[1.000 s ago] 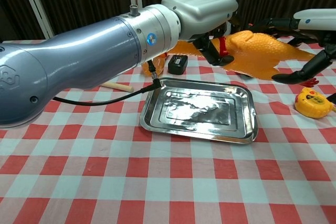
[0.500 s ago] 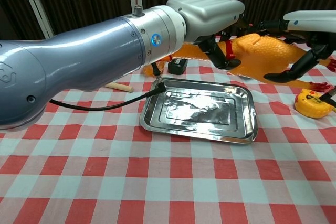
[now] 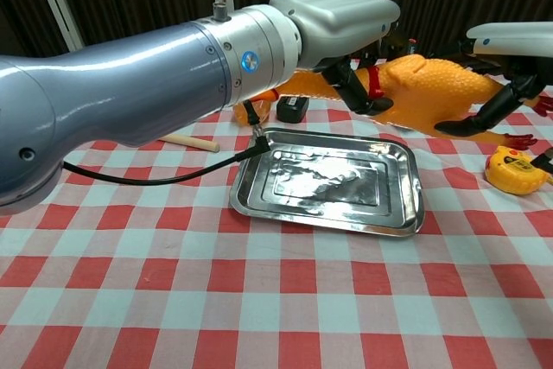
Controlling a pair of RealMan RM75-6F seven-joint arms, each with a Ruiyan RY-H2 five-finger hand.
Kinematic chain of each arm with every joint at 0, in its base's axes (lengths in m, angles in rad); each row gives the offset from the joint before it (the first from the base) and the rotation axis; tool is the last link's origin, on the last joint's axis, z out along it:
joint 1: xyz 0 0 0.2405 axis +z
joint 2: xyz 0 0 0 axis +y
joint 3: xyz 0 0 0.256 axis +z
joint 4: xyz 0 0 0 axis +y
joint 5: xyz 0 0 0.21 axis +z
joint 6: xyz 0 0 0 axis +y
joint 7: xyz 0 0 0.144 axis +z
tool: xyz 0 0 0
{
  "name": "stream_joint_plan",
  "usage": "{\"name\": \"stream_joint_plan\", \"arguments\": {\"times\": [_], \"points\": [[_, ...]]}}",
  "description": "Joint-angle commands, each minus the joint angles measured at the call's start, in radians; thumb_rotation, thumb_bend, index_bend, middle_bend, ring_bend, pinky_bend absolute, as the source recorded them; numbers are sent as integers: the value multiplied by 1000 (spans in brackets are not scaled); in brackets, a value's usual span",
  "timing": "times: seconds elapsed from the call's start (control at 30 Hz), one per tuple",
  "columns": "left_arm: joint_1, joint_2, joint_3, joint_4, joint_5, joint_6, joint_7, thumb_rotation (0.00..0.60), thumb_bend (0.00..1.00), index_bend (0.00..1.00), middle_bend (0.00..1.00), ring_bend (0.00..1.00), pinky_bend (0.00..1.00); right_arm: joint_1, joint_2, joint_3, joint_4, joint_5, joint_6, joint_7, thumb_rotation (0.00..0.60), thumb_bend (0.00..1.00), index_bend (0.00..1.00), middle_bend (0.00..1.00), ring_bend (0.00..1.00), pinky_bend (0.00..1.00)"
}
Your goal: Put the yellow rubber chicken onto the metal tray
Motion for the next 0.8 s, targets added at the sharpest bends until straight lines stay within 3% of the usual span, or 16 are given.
{"name": "stream_joint_plan", "arguments": {"times": [0.03, 0.53, 0.8], "points": [[1, 1, 1, -5, -2, 2, 0, 600, 564, 545, 671, 607, 748, 4, -2, 0, 7, 11, -7, 0, 600, 353, 290, 184, 166, 241], [-1, 14, 12, -21, -13, 5, 15, 600, 560, 546, 672, 607, 752, 20, -11, -3, 41, 49, -20, -6, 600, 353, 422, 278, 265, 329], [-2, 14, 19, -16, -9, 2, 12, 600, 559, 546, 670, 607, 752, 21, -27, -2, 68, 56, -1, -13, 600, 368, 696, 539, 524, 563]]}}
